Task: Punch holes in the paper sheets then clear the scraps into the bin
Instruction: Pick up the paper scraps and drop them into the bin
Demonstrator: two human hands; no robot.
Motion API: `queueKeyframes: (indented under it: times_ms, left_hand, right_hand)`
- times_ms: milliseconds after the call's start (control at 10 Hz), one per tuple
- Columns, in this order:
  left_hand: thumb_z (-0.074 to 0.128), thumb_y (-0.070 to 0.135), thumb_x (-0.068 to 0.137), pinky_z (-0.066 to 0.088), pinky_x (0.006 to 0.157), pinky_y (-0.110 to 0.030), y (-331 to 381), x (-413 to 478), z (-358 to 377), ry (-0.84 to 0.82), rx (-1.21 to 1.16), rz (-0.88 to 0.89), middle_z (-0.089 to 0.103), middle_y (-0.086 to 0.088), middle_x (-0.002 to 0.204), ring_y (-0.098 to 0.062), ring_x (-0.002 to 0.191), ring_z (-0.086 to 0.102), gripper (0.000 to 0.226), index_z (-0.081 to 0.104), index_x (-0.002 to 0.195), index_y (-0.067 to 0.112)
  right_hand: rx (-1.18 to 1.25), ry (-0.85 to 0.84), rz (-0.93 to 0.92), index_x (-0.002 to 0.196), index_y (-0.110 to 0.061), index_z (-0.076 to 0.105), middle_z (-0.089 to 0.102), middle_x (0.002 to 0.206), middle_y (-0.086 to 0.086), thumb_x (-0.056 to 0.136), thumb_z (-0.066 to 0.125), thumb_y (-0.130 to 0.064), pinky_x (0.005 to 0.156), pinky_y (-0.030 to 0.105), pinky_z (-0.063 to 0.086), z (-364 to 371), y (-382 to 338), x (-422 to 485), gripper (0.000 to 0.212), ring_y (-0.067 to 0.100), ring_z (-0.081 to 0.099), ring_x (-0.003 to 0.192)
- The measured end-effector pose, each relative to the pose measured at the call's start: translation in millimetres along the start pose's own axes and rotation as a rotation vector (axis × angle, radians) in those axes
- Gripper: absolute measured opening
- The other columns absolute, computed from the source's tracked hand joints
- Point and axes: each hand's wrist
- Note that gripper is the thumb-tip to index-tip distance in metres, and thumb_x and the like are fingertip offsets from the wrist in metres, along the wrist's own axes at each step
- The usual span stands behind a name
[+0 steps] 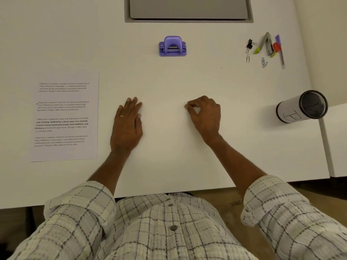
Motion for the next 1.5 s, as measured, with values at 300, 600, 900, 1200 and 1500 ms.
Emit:
queueKeyframes:
  times_ms: [300, 600, 900, 1200, 1500]
  left_hand:
    - [0.038, 0.020, 0.108, 0.022, 0.129, -0.043, 0.8, 0.7, -0.9, -0.012, 0.007, -0.005, 0.040, 0.000, 0.163, -0.013, 0.156, 0.027, 0.045, 0.046, 0.152, 0.018]
    - [0.040, 0.018, 0.108, 0.022, 0.129, -0.042, 1.9, 1.3, -1.4, -0.006, 0.003, -0.007, 0.042, -0.001, 0.162, -0.014, 0.156, 0.028, 0.044, 0.047, 0.152, 0.017]
    - [0.039, 0.018, 0.108, 0.021, 0.130, -0.041, 2.8, 0.7, -2.4, -0.009, 0.004, -0.005, 0.042, -0.001, 0.162, -0.015, 0.156, 0.027, 0.044, 0.048, 0.151, 0.015]
    - [0.037, 0.019, 0.109, 0.020, 0.130, -0.042, 3.6, 1.0, -4.2, -0.029, 0.003, -0.016, 0.041, -0.001, 0.163, -0.015, 0.156, 0.027, 0.044, 0.048, 0.151, 0.016]
    - [0.039, 0.018, 0.108, 0.021, 0.129, -0.042, 5.1, 1.0, -5.4, -0.025, 0.003, -0.017, 0.041, -0.001, 0.163, -0.015, 0.156, 0.027, 0.044, 0.048, 0.151, 0.015]
  right_hand:
    - [-0.242, 0.012, -0.077, 0.096, -0.017, 0.067, 0.064, 0.093, 0.000, 0.103, 0.044, -0.033, 0.076, 0.036, 0.043, 3.9, -8.3, 1.4, 0.028, 0.022, 0.057, 0.086]
    - [0.203, 0.000, 0.139, 0.095, -0.018, 0.064, 0.066, 0.097, -0.007, 0.097, 0.057, -0.027, 0.075, 0.025, 0.048, -19.9, 12.5, 2.8, 0.012, 0.011, 0.061, 0.089]
    - [0.848, -0.012, 0.461, 0.086, -0.014, 0.067, 0.076, 0.086, 0.005, 0.087, 0.072, -0.016, 0.082, 0.036, 0.060, -41.5, 13.6, 17.0, 0.005, 0.019, 0.073, 0.082]
    - [0.096, -0.120, 0.065, 0.101, -0.020, 0.076, 0.076, 0.083, -0.006, 0.091, 0.065, -0.020, 0.074, 0.026, 0.056, -30.0, 13.3, 17.5, 0.015, 0.010, 0.070, 0.076]
    - [-0.344, -0.226, -0.148, 0.095, -0.009, 0.068, 0.065, 0.090, 0.009, 0.100, 0.044, -0.019, 0.064, 0.037, 0.052, -23.8, -1.1, 27.6, 0.026, 0.029, 0.061, 0.076]
Point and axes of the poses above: each hand's wrist, its own x-axis towards the middle knuckle, its own z-axis out of the palm, y = z × x
